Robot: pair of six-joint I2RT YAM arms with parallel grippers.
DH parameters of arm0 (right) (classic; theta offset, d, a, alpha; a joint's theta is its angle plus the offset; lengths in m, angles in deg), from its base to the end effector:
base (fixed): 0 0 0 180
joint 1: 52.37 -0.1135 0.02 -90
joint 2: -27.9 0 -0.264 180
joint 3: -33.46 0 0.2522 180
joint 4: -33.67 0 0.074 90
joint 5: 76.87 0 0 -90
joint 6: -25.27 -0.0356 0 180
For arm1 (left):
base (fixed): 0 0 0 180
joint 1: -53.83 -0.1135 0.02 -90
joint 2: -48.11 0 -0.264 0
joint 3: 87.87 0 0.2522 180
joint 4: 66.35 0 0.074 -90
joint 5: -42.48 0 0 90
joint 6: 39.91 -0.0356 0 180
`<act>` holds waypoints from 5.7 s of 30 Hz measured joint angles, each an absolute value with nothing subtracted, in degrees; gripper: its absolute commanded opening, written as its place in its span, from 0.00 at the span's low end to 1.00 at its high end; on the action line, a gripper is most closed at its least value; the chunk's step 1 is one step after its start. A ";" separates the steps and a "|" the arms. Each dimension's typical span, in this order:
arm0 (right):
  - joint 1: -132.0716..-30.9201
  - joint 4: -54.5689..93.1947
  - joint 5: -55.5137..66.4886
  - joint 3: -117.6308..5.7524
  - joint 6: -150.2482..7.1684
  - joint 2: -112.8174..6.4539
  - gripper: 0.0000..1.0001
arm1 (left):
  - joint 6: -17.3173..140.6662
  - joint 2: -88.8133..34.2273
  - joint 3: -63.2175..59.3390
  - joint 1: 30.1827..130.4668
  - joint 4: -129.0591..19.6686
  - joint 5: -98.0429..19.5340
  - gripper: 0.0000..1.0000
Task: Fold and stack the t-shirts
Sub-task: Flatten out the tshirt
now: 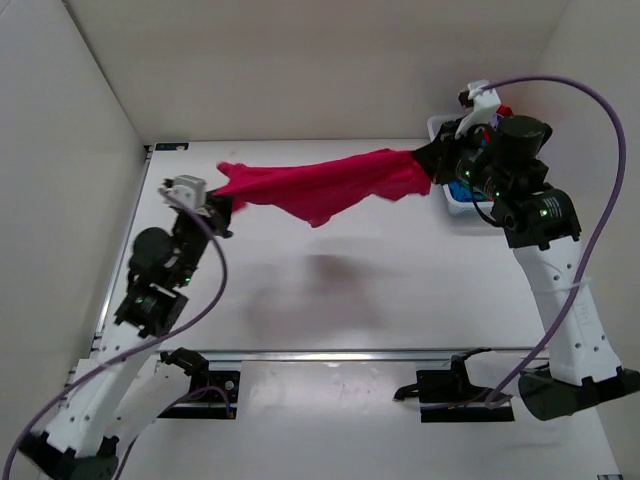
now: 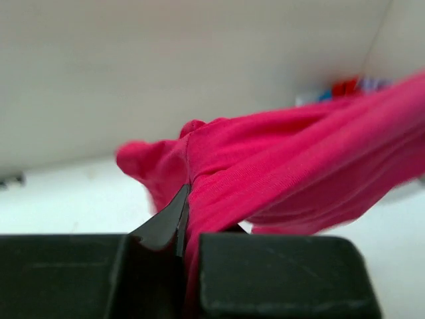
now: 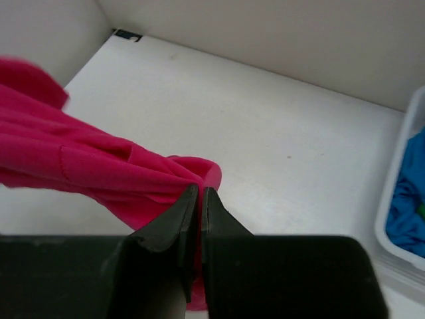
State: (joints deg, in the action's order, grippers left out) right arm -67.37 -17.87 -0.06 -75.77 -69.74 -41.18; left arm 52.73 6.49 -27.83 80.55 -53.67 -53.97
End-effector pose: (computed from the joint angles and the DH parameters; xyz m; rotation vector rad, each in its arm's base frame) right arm 0.2153 0.0661 0.5013 -0.3226 1.7574 0.4555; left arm 0.1543 -0.0732 0.3795 0.2181 1.4638 -0.3333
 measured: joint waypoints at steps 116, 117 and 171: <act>-107.37 -6.46 8.33 -40.58 -71.73 -38.05 0.38 | 57.25 -38.34 7.71 58.89 -6.66 -45.54 0.96; -108.99 -6.05 8.68 -40.18 -72.89 -39.08 0.42 | 57.82 -36.09 7.69 58.73 -6.77 -45.01 0.93; -73.38 -0.98 12.51 -30.65 -78.13 -51.98 0.63 | 68.49 -38.21 -17.23 70.45 -15.27 -61.65 0.88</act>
State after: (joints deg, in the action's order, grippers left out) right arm -73.38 -0.98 12.51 -30.65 -78.13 -51.98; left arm 68.49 -38.21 -17.23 70.45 -15.27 -61.65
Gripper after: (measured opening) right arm 0.610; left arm 0.866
